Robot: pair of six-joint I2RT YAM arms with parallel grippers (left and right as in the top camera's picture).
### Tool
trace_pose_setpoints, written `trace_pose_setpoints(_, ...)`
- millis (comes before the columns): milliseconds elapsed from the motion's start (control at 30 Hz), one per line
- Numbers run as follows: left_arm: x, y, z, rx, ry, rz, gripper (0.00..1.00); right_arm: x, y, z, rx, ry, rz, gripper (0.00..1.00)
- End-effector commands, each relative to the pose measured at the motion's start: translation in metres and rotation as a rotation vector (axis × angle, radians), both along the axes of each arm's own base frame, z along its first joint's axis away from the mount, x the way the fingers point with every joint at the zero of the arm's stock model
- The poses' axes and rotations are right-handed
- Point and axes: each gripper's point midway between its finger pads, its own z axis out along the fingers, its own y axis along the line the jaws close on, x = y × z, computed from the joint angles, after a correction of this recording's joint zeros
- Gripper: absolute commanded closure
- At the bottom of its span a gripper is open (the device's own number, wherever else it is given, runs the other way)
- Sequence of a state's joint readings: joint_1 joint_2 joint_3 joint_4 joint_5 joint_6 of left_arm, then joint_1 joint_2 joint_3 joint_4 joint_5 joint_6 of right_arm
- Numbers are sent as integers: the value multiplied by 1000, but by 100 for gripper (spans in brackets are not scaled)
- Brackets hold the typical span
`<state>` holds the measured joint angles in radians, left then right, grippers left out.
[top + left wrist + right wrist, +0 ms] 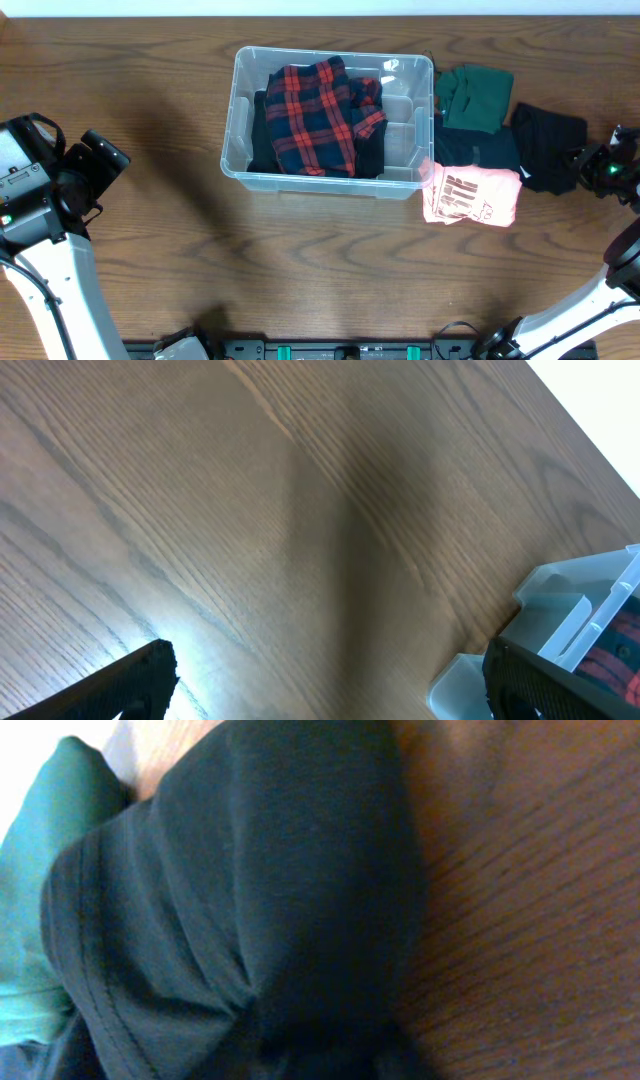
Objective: Pack container
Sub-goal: 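Reach the right gripper to the black garment at right and grasp it, then carry the black garment with the right gripper and drop it into the bin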
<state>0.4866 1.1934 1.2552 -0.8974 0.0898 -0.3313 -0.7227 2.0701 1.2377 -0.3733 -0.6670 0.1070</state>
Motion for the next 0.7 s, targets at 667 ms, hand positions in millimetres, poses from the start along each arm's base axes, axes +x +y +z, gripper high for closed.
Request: trace_pose_setpoints(667, -2, 3, -2, 16, 18, -4, 2, 22, 156, 311, 185, -673, 282, 99)
